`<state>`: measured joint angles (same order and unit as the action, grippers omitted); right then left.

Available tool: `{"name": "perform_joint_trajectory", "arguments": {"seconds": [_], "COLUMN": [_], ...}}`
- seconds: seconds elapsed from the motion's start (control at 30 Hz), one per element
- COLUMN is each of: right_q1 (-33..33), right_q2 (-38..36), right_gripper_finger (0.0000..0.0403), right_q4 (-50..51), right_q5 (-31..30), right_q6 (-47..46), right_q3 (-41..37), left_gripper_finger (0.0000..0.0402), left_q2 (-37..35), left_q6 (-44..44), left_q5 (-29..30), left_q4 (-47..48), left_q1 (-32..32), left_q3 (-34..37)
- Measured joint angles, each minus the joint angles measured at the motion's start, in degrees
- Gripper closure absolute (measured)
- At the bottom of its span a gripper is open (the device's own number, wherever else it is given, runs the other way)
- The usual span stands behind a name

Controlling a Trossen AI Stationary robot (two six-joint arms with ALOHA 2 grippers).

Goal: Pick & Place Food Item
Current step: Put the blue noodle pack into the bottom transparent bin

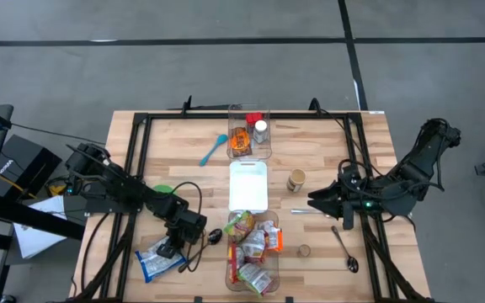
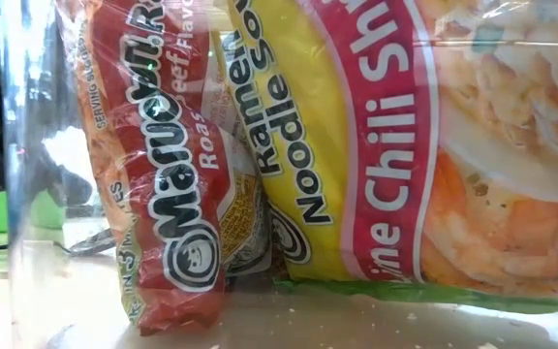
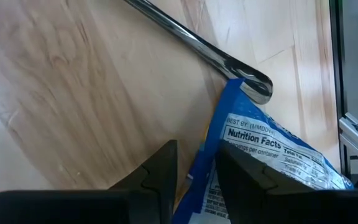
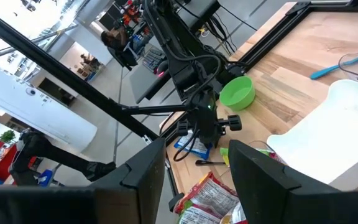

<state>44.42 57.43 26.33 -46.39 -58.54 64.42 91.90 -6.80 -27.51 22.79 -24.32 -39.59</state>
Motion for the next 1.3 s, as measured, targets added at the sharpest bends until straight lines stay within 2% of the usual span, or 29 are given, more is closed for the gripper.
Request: {"name": "perform_joint_trajectory", "arguments": {"seconds": [0.17, 0.27, 0.33, 0.4, 0.6, 0.83, 1.1, 1.3], "right_q1": [0.00, 0.00, 0.00, 0.00, 0.00, 0.00, 0.00, 0.00], "right_q2": [0.00, 0.00, 0.00, 0.00, 0.00, 0.00, 0.00, 0.00], "right_gripper_finger": [0.0232, 0.0232, 0.0232, 0.0232, 0.0232, 0.0232, 0.0232, 0.0232], "right_q4": [0.00, 0.00, 0.00, 0.00, 0.00, -0.14, 0.02, 0.02], "right_q5": [0.01, 0.02, 0.02, 0.02, 0.02, 0.04, 0.04, 0.04], "right_q6": [0.01, 0.02, 0.00, 0.02, 0.02, 0.02, 0.04, 0.22], "right_q3": [0.00, 0.00, 0.00, 0.00, 0.00, 0.00, 0.00, 0.00], "left_gripper_finger": [0.0309, 0.0342, 0.0378, 0.0393, 0.0401, 0.0401, 0.0401, 0.0401], "left_q2": [0.04, 0.13, 0.20, 0.20, -2.29, -12.51, -23.78, -28.18], "left_q6": [0.39, 0.33, -0.14, -1.70, -4.22, -9.97, -11.40, -12.58], "left_q5": [0.16, 0.14, -1.23, -2.52, -3.65, -1.97, -0.53, 0.22], "left_q4": [0.30, 0.49, 0.87, 0.87, -0.71, -4.26, -6.89, -11.77], "left_q1": [0.00, 0.00, -0.02, -0.02, 0.67, 3.33, 4.49, 4.52], "left_q3": [0.00, 0.00, 0.07, 0.09, 0.13, -0.52, -3.33, -6.70]}}
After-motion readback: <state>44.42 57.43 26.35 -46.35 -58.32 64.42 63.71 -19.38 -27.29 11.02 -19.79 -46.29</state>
